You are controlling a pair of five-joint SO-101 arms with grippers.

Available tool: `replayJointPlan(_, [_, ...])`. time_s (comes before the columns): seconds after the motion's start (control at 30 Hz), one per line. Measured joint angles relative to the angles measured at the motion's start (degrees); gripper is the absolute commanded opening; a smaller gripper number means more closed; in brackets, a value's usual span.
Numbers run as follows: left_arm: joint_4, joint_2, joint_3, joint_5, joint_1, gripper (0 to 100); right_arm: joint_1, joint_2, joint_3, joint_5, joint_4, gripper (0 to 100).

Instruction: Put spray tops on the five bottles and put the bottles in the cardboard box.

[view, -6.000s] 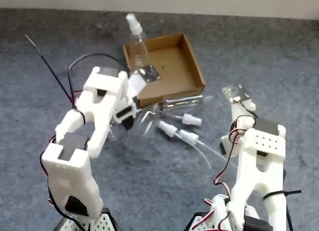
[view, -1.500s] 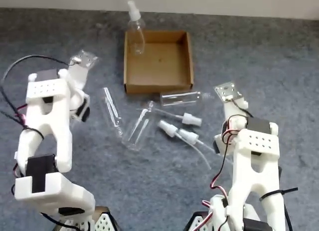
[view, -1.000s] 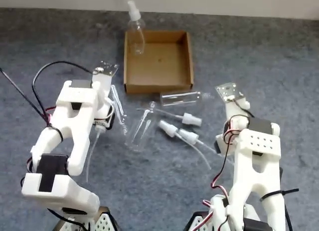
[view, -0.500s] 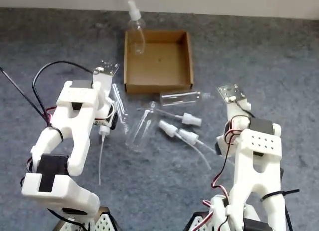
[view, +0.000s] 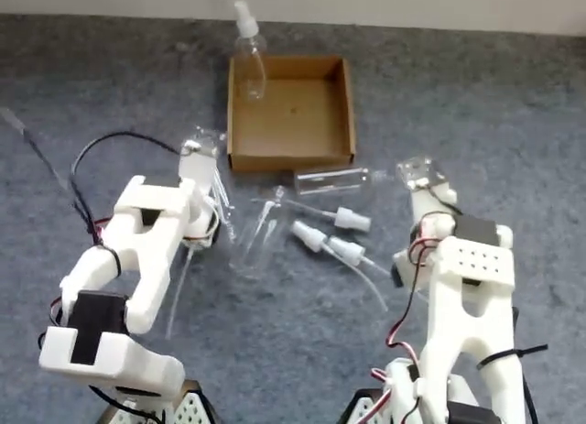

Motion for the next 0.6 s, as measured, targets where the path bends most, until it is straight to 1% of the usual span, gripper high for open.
replayJointPlan(0.1, [1.5,-0.3,-0.6,0.1,-1.9,0,-1.9,0.0,0.0,0.0,0.0,0.4])
replayJointPlan(0.3, [12.0,-3.3,-8.5,0.2,-10.9,0,-5.6,0.0,-0.8,0.0,0.0,0.4])
replayJointPlan(0.47, [18.4,-12.4,-15.7,0.2,-14.0,0,-11.4,0.0,-6.3,0.0,0.0,0.4])
replayJointPlan(0.6, [19.7,-24.7,-17.2,0.4,-14.2,0,-18.5,0.0,-11.4,-1.2,0.0,0.4])
